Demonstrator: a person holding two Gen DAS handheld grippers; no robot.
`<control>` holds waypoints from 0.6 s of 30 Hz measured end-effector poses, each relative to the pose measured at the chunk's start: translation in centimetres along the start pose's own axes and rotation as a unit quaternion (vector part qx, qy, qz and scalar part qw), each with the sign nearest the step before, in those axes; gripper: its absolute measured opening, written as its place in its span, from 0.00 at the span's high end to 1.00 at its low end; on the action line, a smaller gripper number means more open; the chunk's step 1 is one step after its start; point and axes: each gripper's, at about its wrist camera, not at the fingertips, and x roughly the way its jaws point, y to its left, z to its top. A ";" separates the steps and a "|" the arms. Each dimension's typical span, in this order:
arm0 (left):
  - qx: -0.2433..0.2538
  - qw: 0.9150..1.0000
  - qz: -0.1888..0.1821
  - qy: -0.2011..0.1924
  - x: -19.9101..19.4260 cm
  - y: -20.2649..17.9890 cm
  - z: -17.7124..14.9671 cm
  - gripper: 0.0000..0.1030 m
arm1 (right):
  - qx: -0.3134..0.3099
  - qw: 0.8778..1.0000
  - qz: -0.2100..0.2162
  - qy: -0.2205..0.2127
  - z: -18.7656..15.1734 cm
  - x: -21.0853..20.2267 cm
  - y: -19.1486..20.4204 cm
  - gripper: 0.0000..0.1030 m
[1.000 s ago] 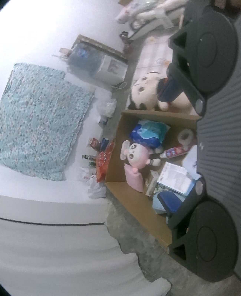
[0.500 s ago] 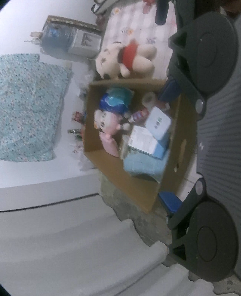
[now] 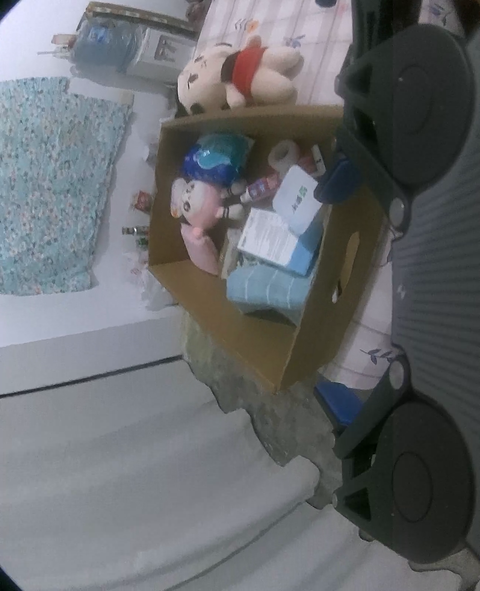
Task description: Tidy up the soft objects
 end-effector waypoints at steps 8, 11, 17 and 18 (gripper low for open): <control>-0.012 0.999 -0.011 0.040 1.9 0.7 0.0 0.00 | -0.005 1.000 0.000 -0.002 0.4 -0.1 0.7 0.01; -0.022 0.999 -0.014 0.047 2.2 1.3 0.0 0.00 | -0.015 1.000 0.002 -0.002 0.7 -0.1 1.2 0.01; -0.037 0.998 -0.012 0.052 2.7 2.6 0.0 0.00 | -0.028 1.000 0.005 -0.009 1.4 0.0 2.5 0.01; -0.041 0.998 -0.014 0.053 2.8 2.8 0.0 0.00 | -0.029 0.999 0.007 -0.010 1.6 0.1 2.7 0.01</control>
